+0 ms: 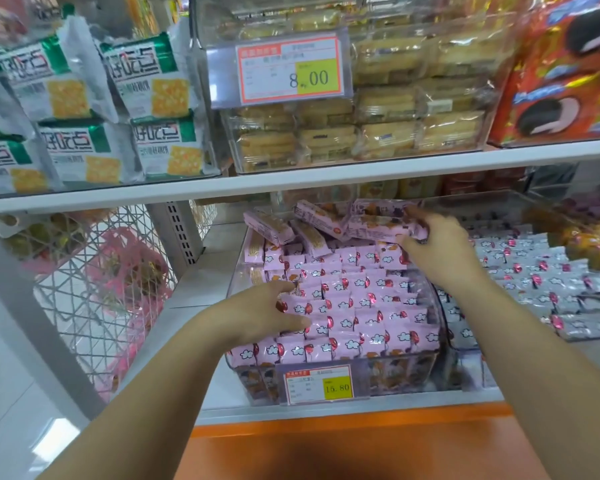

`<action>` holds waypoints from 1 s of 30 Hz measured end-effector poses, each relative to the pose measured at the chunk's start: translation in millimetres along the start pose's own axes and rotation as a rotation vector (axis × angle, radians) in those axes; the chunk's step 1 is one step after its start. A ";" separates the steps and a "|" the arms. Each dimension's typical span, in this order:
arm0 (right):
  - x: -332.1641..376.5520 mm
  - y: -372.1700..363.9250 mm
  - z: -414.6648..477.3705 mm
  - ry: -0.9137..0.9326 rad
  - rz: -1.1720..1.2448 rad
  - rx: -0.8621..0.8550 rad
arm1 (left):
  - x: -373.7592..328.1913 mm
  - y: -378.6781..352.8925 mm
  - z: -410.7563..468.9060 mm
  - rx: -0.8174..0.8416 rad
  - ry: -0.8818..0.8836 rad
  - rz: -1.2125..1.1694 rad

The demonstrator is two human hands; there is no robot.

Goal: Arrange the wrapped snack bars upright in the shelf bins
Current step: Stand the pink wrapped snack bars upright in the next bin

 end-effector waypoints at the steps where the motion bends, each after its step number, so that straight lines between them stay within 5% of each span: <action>1: -2.1 -1.7 -0.1 -0.020 -0.004 -0.007 | -0.6 2.5 0.6 -0.005 -0.002 0.018; 7: 2.1 9.5 -8.6 -0.011 0.018 -0.065 | -2.1 17.4 -5.1 0.005 -0.020 -0.167; 11: 23.9 29.8 -30.3 0.044 0.209 -0.142 | 4.4 36.5 -18.0 -0.189 -0.149 -0.272; 16: 68.4 10.7 -46.3 0.104 0.588 0.235 | 4.7 40.5 -34.0 -0.421 -0.329 -0.432; 20: 84.8 -16.2 -45.4 0.116 0.555 0.346 | 12.6 35.3 -36.0 -0.526 -0.352 -0.411; 25: 103.1 -33.9 -27.8 0.198 0.316 0.224 | 25.4 32.2 -28.8 -0.662 -0.325 -0.196; 30: 113.3 -67.1 -18.2 0.314 0.197 0.404 | 32.0 27.2 -7.3 -0.591 -0.352 -0.134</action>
Point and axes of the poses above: each hand's wrist, its own z-axis towards the middle knuckle, its own y-axis out of the back of the hand, x = y × z, the point moved 4 cm from there along z, towards the middle knuckle, and after that the axes turned 8 degrees about y, right-handed, at the moved point
